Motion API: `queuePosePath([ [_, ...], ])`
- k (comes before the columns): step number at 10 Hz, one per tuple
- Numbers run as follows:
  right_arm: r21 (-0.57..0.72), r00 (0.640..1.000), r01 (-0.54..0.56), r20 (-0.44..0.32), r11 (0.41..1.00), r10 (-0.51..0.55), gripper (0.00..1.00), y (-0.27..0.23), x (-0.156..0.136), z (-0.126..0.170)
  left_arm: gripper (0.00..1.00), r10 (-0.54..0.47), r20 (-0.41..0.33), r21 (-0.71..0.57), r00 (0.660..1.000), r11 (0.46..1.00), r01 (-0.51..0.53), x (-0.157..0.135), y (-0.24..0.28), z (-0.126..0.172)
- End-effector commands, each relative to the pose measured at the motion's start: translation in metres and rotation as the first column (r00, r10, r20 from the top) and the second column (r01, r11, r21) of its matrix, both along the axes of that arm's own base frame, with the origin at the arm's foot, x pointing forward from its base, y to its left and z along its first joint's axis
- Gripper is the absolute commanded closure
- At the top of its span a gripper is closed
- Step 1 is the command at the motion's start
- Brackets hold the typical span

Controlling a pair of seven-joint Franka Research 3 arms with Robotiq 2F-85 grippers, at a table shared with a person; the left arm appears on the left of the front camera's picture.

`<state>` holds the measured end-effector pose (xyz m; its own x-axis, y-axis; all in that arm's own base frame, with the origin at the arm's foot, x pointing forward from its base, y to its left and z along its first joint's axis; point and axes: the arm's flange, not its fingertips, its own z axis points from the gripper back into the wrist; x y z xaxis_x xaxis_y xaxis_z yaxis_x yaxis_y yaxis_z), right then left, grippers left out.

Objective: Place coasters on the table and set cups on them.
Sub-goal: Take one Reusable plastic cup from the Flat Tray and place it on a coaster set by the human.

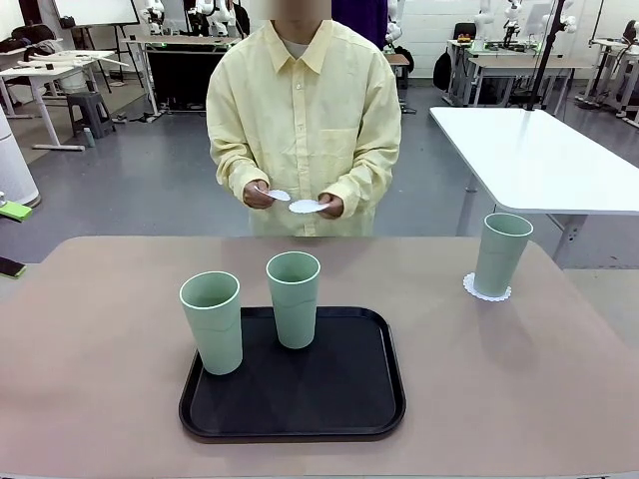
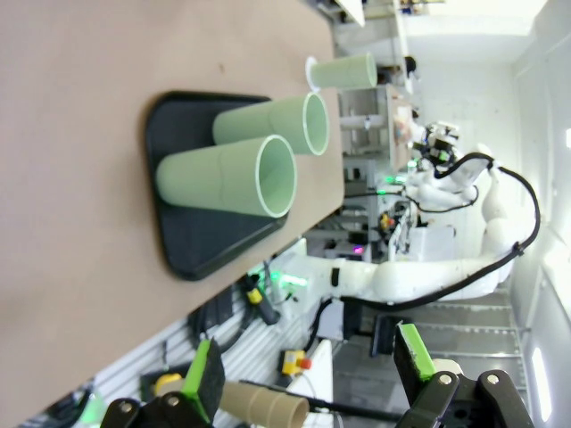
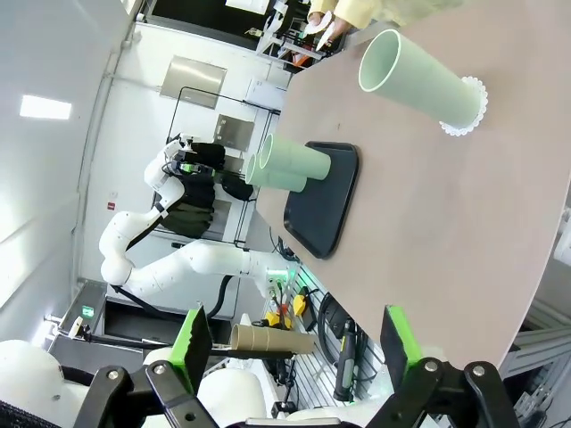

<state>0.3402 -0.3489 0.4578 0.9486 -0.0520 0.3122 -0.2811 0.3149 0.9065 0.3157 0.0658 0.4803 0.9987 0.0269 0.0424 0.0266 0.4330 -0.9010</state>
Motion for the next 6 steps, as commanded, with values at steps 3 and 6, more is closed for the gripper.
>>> queuePosePath([
  [3, -0.004, 1.0, 0.001, 0.002, 1.0, -0.001, 0.0, 0.0005, -0.0007, 0.0026, 0.0, -0.003, 0.018, -0.018, 1.0, 1.0, 0.003, 0.0, 0.0007, 0.0006],
  [6, -0.004, 1.0, 0.001, 0.002, 1.0, -0.001, 0.0, 0.0005, -0.0007, 0.0026, 0.0, -0.003, 0.018, -0.018, 1.0, 1.0, 0.003, 0.0, 0.0007, 0.0006],
])
